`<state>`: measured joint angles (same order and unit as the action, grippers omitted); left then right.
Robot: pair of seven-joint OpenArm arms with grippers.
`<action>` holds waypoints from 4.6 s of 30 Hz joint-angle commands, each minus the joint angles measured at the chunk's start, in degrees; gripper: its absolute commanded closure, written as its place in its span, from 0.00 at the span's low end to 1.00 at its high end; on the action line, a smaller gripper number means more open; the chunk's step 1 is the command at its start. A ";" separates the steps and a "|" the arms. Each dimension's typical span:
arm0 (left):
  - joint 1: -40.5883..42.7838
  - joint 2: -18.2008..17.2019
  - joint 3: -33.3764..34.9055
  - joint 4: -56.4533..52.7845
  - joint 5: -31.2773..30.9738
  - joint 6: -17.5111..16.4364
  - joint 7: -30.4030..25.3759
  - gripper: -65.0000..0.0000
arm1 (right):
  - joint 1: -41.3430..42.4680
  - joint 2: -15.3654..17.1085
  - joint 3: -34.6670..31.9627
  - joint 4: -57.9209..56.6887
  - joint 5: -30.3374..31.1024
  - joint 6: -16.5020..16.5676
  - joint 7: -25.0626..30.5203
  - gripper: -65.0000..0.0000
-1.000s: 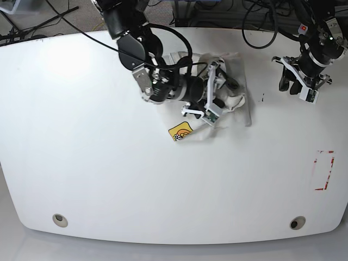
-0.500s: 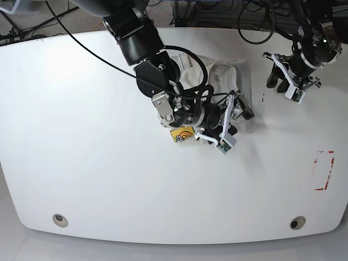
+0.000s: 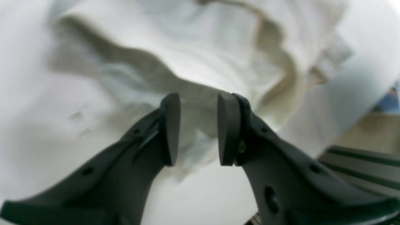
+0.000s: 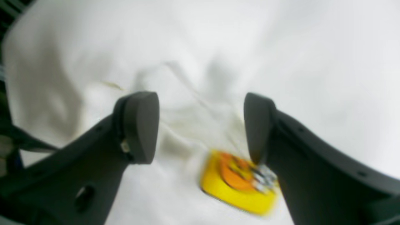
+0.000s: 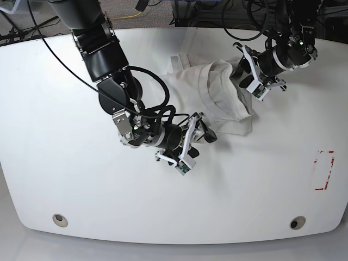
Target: Fold the T-shirt properly
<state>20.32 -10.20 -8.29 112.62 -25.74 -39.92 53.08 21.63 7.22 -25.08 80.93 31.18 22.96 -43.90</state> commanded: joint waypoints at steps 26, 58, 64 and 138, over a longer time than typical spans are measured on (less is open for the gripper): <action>4.78 -3.30 -2.47 2.68 -12.02 -0.08 -0.99 0.72 | 1.27 2.67 5.52 -14.16 -19.09 5.13 12.65 0.79; -10.87 -3.91 -1.42 -18.51 -8.86 -0.08 -1.08 0.72 | -5.14 6.09 11.59 -11.52 -18.74 12.42 12.82 0.79; -17.46 -4.18 -1.86 -24.84 -2.44 -0.08 -1.08 0.72 | -11.83 7.68 12.20 -4.84 -19.09 14.18 12.47 0.79; -9.90 -14.55 -18.91 -35.65 16.73 8.32 -15.06 0.29 | -29.50 2.23 25.04 24.00 -22.70 17.04 0.95 0.79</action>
<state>10.04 -21.91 -25.69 78.89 -10.81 -30.59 35.07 -8.43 9.21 -0.08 103.63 7.77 39.94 -43.77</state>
